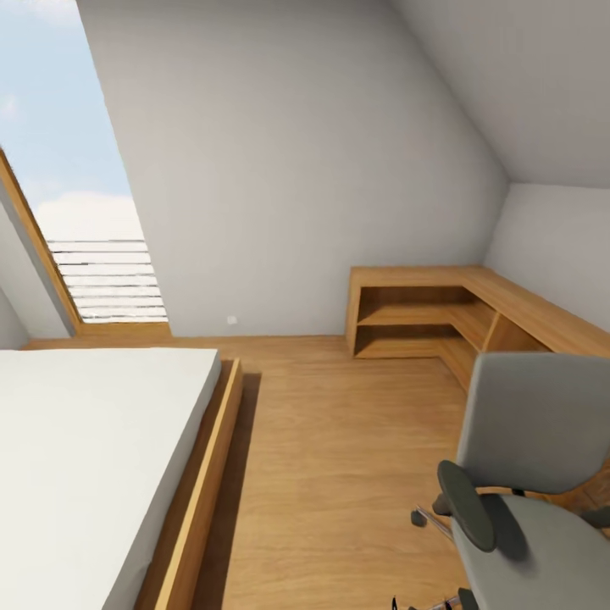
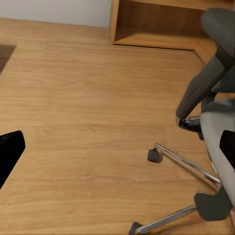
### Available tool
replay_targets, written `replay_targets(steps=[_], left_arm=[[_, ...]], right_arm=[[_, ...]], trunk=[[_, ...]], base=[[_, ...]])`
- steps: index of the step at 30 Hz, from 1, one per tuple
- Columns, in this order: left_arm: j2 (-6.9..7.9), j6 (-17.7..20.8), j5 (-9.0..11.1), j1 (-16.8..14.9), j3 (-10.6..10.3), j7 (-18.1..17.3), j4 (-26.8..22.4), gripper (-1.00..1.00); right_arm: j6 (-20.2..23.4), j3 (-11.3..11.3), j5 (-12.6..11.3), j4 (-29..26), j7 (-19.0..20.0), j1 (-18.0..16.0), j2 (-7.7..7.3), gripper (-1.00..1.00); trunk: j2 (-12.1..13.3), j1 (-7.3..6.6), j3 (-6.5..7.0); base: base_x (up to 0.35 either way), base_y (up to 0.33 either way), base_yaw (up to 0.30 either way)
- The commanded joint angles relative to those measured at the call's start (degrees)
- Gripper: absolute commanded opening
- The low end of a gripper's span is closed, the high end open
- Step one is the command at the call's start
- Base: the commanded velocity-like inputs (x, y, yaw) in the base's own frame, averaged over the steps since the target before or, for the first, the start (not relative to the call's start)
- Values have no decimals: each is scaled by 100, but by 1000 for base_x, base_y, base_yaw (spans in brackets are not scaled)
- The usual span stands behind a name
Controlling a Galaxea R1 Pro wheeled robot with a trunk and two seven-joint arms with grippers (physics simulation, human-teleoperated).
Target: In the bedroom, organize the workspace by keeping the computer under the desk, ensuring the monitor is on the desk, placing the keyboard on the desk next to the monitor, placing the mouse on the desk next to the keyboard, moving the folder from the swivel chair onto the desk next to the mouse, stacking the notebook on top of the folder with the pen on top of the notebook, and positioning the swivel chair next to the desk.
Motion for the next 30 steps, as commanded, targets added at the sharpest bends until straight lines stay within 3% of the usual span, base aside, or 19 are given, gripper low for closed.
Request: replay_targets(steps=[1, 15, 30], left_arm=[[0, -15, 29, -4, -50, 33, 1, 100], [0, -15, 29, -4, -49, 33, 3, 100], [0, -15, 29, -4, -49, 25, 1, 100]], right_arm=[[-2, 48, -5, -4, -55, -3, 0, 100], [-2, 48, -5, -4, -52, -3, 0, 100], [-2, 48, -5, -4, -50, -3, 3, 100]], trunk=[[-4, 4, -7], [-4, 4, -7], [-4, 4, -7]], base=[[305, -114, 0], [281, -90, 0], [39, -14, 154]])
